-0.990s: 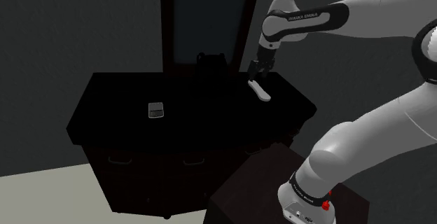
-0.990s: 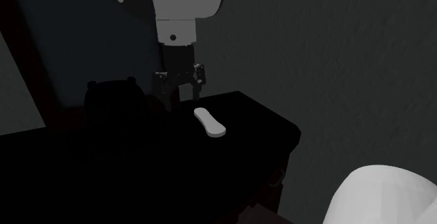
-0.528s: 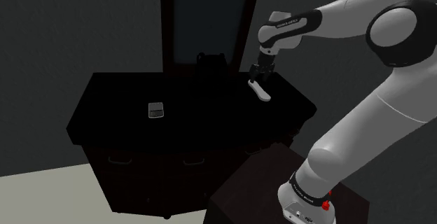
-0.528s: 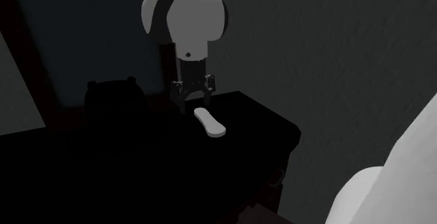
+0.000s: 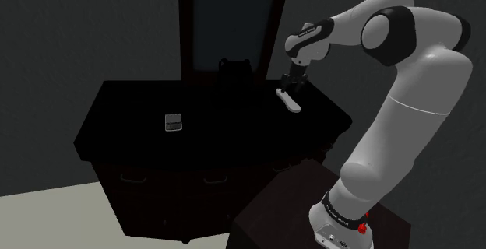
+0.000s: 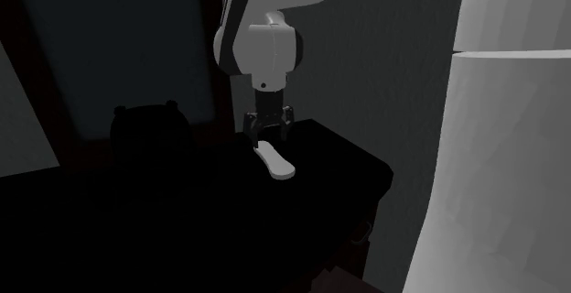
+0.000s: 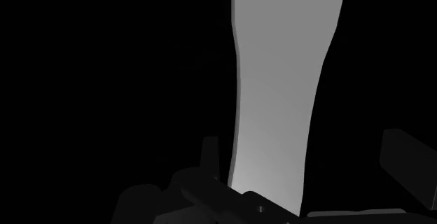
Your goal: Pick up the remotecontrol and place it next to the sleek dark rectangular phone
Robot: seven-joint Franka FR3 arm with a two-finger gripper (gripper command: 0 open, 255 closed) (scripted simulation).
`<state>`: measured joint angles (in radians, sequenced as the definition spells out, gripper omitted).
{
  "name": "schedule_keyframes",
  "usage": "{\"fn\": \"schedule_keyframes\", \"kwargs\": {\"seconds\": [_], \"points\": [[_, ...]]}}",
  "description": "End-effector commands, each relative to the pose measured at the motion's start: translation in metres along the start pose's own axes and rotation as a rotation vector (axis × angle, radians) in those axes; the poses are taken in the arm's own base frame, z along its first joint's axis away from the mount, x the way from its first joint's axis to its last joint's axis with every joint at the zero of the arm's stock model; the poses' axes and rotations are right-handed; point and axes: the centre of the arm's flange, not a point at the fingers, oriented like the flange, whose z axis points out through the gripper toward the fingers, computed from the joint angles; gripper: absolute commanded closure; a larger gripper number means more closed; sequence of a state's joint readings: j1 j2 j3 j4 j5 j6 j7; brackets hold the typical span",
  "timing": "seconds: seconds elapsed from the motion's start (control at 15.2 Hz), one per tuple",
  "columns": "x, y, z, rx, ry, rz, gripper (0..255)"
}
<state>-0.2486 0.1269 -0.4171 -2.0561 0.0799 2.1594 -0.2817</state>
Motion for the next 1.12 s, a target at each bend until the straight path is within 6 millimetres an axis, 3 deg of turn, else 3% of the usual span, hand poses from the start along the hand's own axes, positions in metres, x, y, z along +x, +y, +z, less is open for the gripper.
{"fn": "schedule_keyframes", "kwargs": {"seconds": [0.0,0.4,0.92,0.99,1.06], "points": [[0.004,0.005,0.011,0.001,0.0,0.012,0],[0.004,0.005,0.046,0.001,0.0,0.012,0],[0.004,0.005,0.046,0.001,0.0,0.012,0],[0.004,0.005,0.046,0.001,0.0,0.012,255],[0.004,0.005,0.046,0.001,0.0,0.012,255]]}}
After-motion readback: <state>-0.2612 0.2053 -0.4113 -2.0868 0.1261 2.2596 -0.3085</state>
